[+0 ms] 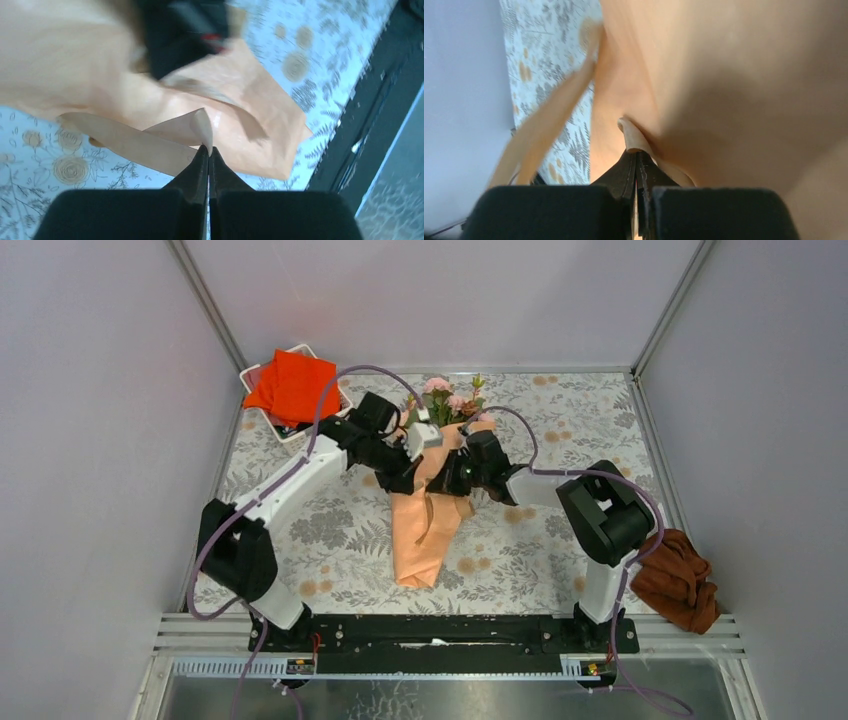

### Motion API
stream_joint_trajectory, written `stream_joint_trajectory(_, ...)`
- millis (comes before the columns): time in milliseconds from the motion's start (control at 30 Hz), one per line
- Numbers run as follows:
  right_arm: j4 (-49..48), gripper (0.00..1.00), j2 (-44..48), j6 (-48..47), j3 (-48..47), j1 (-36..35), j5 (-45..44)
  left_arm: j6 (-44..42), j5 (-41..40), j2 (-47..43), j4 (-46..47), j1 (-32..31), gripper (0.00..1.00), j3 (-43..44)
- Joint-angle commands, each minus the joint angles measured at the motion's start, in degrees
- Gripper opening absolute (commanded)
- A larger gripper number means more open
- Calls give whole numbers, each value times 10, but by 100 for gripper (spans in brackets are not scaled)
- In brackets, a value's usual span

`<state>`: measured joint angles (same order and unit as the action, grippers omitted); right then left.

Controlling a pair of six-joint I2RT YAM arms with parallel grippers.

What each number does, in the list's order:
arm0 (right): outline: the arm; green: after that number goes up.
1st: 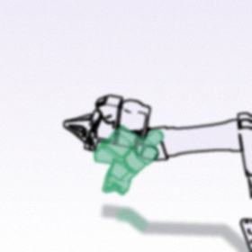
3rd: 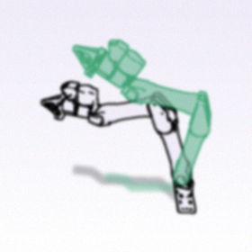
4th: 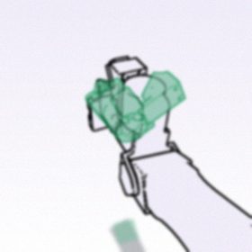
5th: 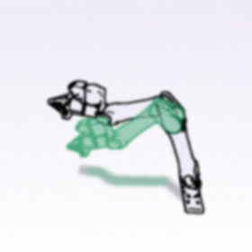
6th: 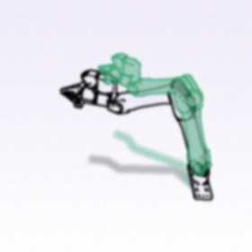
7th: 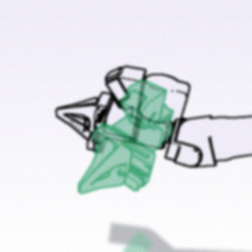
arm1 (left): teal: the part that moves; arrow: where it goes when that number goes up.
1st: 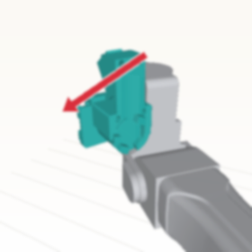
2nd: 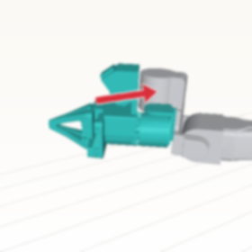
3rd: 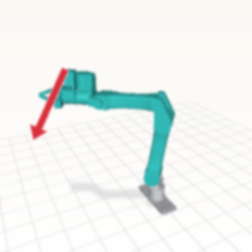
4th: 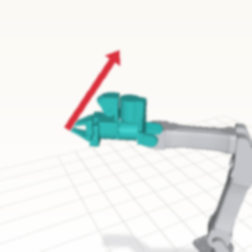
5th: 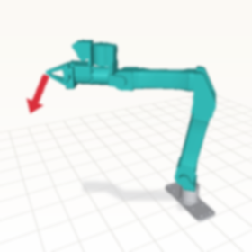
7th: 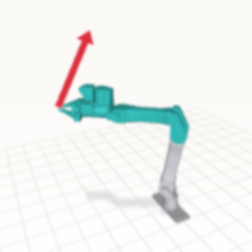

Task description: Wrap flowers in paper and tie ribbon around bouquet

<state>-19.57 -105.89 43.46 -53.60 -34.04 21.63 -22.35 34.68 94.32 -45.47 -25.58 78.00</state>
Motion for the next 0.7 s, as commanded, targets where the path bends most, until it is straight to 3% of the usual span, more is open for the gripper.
stream_joint_trajectory(0,-8,0,-29,6,-76,14,26,-170,-40,-44,-140,-75,0,1)
stream_joint_trajectory(267,-43,2,-95,27,-166,19,120,-220,-45,-9,-144,-153,0,74)
stream_joint_trajectory(400,-19,27,-82,13,-166,26,138,-200,-93,6,-74,-152,0,56)
stream_joint_trajectory(533,-35,39,-29,15,-123,55,174,-157,-113,7,2,-129,0,20)
stream_joint_trajectory(667,1,48,22,-37,-104,67,208,-100,-80,16,70,-80,0,5)
